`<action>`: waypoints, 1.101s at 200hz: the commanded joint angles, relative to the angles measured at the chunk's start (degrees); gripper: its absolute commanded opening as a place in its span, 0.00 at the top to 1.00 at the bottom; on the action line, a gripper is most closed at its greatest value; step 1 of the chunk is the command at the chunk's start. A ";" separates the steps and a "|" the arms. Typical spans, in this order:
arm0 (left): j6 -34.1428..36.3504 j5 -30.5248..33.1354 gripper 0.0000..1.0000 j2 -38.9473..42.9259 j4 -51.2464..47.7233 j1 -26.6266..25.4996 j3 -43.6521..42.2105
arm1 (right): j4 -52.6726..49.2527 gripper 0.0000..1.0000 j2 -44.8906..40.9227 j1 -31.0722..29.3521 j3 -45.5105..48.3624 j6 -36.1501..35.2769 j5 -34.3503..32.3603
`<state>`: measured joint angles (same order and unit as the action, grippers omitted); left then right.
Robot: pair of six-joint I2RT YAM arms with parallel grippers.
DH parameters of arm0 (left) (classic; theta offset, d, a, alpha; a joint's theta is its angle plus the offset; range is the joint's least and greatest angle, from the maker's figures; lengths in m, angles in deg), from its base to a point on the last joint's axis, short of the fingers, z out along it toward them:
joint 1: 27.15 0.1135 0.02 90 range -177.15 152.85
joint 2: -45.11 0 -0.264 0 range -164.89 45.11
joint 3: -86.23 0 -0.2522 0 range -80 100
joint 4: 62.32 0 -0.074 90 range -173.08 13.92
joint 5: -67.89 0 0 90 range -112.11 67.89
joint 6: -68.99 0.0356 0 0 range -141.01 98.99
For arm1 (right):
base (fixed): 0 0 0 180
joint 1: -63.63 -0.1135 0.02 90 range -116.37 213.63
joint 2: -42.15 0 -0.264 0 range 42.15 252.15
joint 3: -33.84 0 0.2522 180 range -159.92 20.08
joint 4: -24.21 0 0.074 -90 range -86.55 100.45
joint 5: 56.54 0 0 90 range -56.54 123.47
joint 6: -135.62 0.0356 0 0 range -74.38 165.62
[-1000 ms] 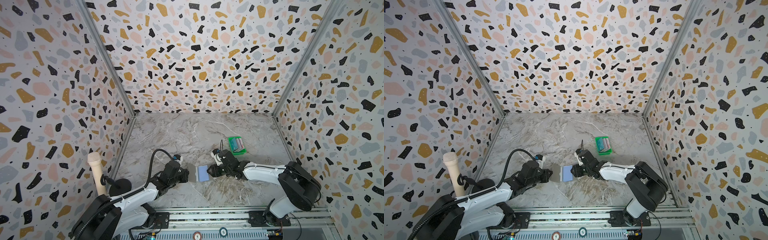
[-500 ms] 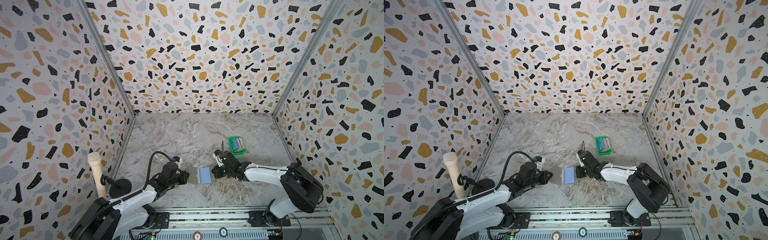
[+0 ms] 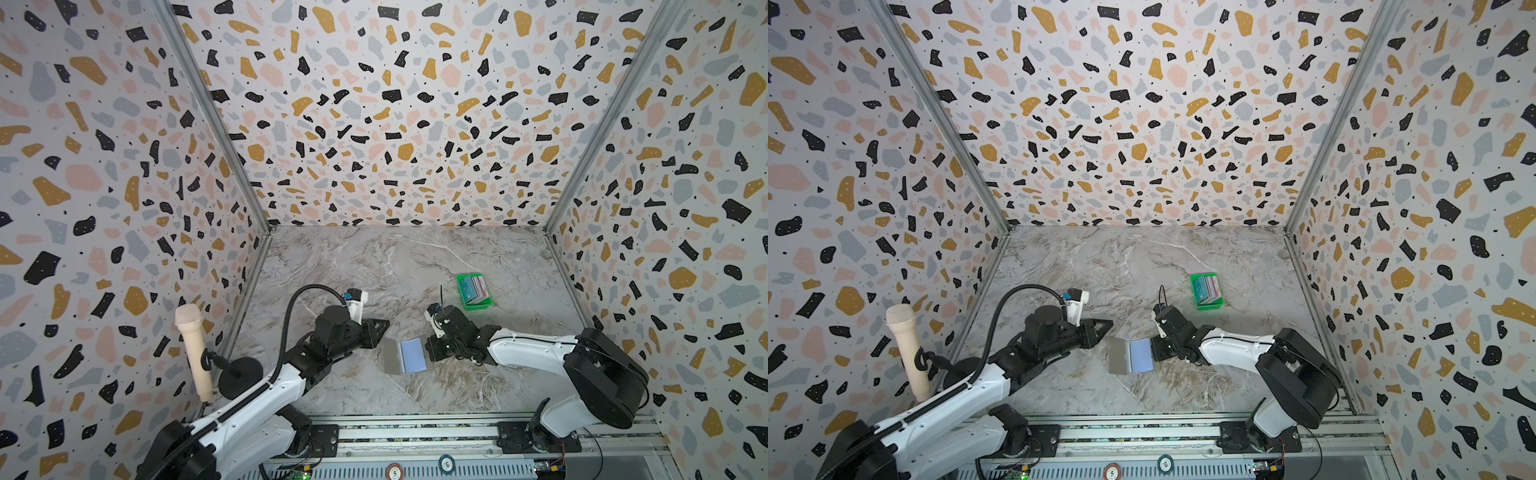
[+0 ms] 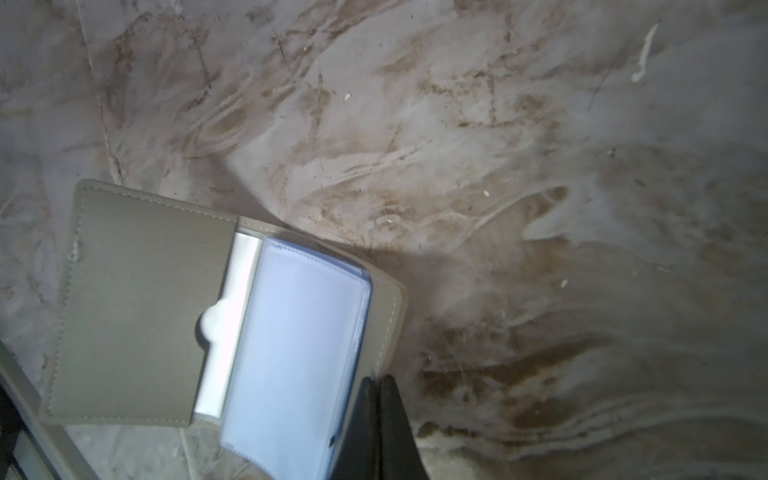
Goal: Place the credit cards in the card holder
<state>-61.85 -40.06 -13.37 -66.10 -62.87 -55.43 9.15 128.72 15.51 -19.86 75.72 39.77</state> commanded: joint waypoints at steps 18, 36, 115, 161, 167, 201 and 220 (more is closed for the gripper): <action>-4.52 0.65 1.00 -7.68 10.06 -3.55 -5.32 | -3.08 1.00 -3.58 -0.31 0.27 -0.07 -1.61; -4.58 1.43 1.00 -8.87 10.88 -3.98 -7.02 | -2.76 1.00 -4.61 -0.31 1.72 1.01 -1.66; -3.40 4.13 1.00 -17.01 14.18 -5.40 -9.29 | 0.10 0.86 -4.05 -0.33 5.05 6.40 -1.74; -2.54 4.81 1.00 -17.91 12.87 -5.58 -9.29 | -5.12 0.58 -10.19 0.92 2.91 5.04 -2.06; -2.42 4.94 1.00 -17.84 12.47 -5.54 -9.20 | -6.58 0.56 -11.31 0.92 2.04 4.72 -2.10; -2.44 4.88 1.00 -17.47 12.38 -5.67 -9.02 | -10.20 0.51 -13.81 -1.72 -3.89 2.37 -1.97; -2.70 4.86 1.00 -16.90 12.35 -5.67 -9.11 | -10.21 0.51 -8.70 -3.40 -8.04 0.64 1.77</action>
<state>-65.21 -36.17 -30.88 -52.85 -68.21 -64.13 1.48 116.04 14.14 -22.60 79.31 38.50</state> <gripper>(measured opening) 0.046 0.494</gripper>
